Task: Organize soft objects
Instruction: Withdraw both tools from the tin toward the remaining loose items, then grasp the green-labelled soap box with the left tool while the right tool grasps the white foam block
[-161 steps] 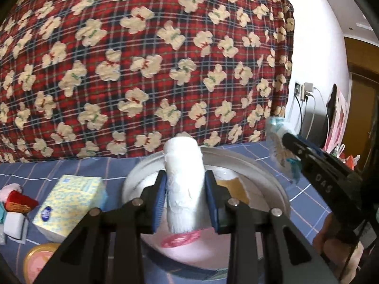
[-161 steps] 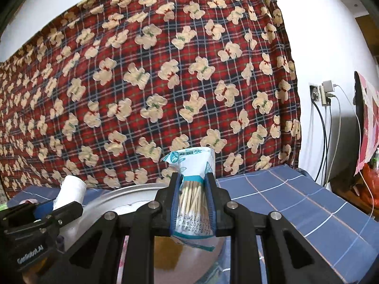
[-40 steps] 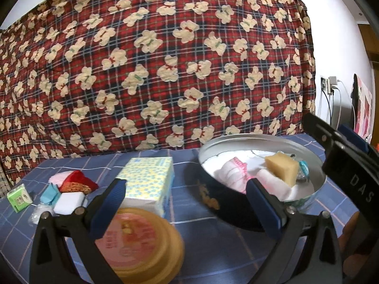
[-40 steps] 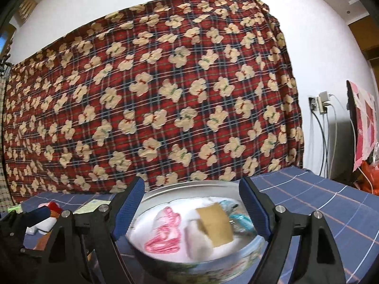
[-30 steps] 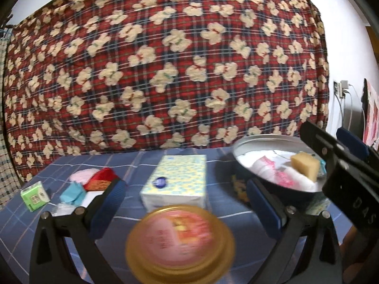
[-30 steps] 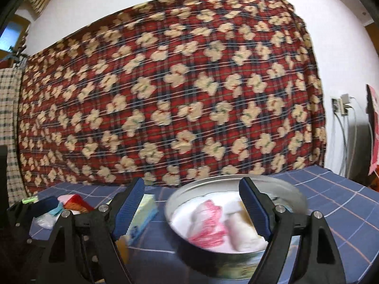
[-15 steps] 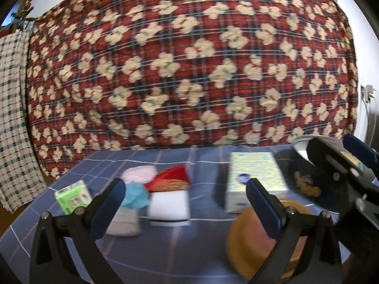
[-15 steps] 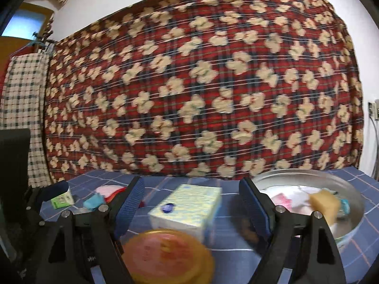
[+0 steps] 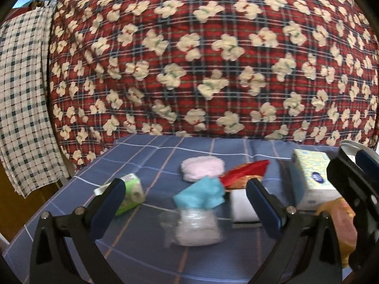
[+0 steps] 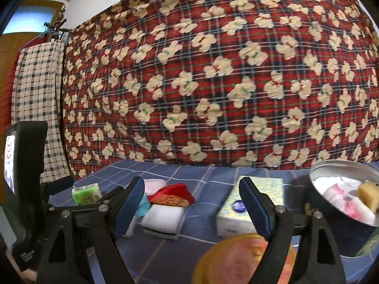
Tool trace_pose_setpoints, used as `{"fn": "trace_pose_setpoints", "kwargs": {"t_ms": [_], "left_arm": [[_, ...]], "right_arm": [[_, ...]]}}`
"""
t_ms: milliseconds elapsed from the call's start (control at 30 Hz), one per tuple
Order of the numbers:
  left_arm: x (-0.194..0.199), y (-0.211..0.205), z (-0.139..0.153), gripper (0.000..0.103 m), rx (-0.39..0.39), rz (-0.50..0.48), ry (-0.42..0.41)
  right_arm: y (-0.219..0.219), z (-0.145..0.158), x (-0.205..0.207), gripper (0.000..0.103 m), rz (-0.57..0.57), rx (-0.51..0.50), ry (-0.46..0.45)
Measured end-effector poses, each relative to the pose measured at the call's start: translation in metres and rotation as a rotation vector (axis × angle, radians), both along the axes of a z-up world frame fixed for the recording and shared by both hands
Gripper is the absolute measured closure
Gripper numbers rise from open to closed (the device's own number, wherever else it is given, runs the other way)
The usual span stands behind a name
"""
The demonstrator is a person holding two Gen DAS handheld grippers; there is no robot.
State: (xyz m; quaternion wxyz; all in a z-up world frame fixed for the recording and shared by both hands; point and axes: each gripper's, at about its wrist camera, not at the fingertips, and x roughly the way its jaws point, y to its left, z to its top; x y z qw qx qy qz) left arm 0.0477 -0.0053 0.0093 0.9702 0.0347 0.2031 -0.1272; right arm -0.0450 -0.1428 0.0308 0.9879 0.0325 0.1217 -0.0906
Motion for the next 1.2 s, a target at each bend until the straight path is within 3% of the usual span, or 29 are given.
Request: {"fn": "trace_pose_setpoints", "kwargs": {"t_ms": [200,433,733,933,1033,1100,1200], "left_arm": [[0.020,0.021,-0.003,0.000,0.054,0.027,0.017],[0.060,0.058,-0.012,0.000,0.086,0.103,0.107],[0.103,0.058,-0.025,0.000,0.161,0.063,0.217],[0.119,0.056,-0.035,0.003,0.149,0.021,0.315],[0.122,0.057,-0.037,0.014,0.133,0.005,0.336],[0.124,0.057,-0.040,0.036,0.121,-0.011,0.354],[0.126,0.057,-0.046,0.040,0.101,-0.048,0.407]], "right_arm": [[0.011,-0.007,0.022,0.019,-0.016,-0.020,0.090],[0.019,-0.016,0.051,0.019,-0.008,-0.014,0.219],[0.029,-0.032,0.095,0.019,-0.005,0.028,0.384],[0.024,-0.045,0.120,0.020,-0.032,0.072,0.480],[0.022,-0.054,0.132,0.025,-0.035,0.098,0.533],[0.022,-0.059,0.138,0.034,-0.030,0.109,0.565],[0.021,-0.066,0.145,0.034,-0.035,0.118,0.609]]}}
